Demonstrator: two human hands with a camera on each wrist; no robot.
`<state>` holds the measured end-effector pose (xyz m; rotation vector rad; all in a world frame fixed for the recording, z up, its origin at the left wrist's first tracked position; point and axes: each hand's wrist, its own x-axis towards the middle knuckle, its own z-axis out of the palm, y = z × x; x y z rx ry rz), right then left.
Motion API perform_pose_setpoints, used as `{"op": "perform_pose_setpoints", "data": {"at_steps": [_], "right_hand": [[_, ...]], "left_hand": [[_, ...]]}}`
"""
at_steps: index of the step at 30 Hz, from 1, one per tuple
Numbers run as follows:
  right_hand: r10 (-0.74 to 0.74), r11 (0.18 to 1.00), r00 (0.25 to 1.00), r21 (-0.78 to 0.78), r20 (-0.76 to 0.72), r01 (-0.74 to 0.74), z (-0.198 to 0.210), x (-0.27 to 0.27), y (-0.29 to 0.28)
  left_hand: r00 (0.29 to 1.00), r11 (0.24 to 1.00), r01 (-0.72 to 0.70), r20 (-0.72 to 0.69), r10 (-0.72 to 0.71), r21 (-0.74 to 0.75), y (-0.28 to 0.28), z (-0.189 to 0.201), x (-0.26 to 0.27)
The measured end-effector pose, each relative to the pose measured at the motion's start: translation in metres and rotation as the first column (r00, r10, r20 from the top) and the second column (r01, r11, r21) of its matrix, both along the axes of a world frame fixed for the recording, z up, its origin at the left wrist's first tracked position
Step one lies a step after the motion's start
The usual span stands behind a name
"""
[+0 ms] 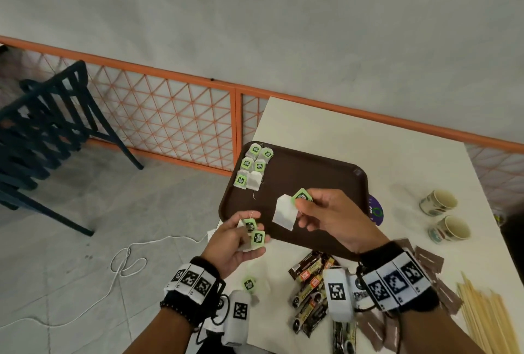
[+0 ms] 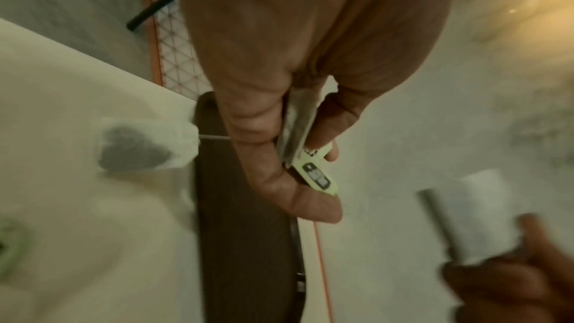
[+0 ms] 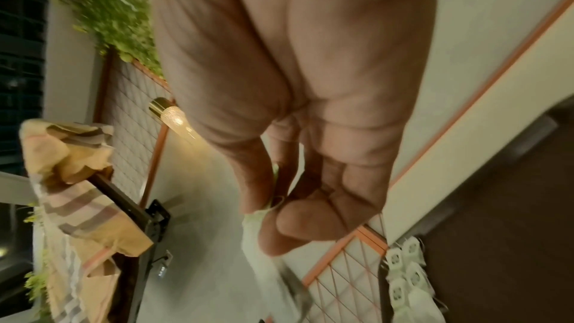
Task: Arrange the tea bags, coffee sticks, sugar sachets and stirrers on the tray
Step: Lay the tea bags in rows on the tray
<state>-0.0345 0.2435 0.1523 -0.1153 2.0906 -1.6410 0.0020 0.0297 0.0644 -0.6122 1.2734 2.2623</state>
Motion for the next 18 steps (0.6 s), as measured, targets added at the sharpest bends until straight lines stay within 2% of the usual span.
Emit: {"op": "perform_pose_setpoints", "data": {"at_steps": [2,4,7,9,12,16,18], "right_hand": [[-0.004,1.000,0.999,0.025,0.047,0.003,-0.013,-0.009,-0.012],[-0.012,0.999,0.997,0.041,0.071,0.009,-0.026,-0.017,-0.025],[-0.019,0.999,0.996,0.040,0.091,0.015,-0.037,-0.028,-0.042],[-0.082,0.995,0.994,0.061,0.076,0.077,-0.040,-0.036,-0.049],[-0.156,0.977,0.987,0.141,-0.028,0.159,-0.042,-0.048,-0.053],[-0.077,0.983,0.996,0.166,-0.046,0.084,-0.048,-0.057,-0.061],[-0.062,0.981,0.997,0.183,-0.037,0.068,-0.054,-0.061,-0.067]], "left_hand": [[1.000,0.993,0.027,-0.014,-0.026,0.114,-0.004,0.010,-0.012],[0.996,0.985,0.087,-0.013,-0.086,0.149,-0.007,0.014,-0.021],[0.980,0.982,0.186,-0.069,-0.186,0.004,-0.010,0.009,-0.035],[0.981,0.981,0.179,-0.066,-0.184,-0.071,-0.012,0.003,-0.043],[0.992,0.981,0.123,-0.016,-0.127,-0.149,-0.018,-0.007,-0.057],[0.992,0.957,0.103,-0.045,-0.120,-0.271,-0.023,-0.017,-0.072],[0.991,0.955,0.106,-0.054,-0.126,-0.279,-0.024,-0.017,-0.076]]}}
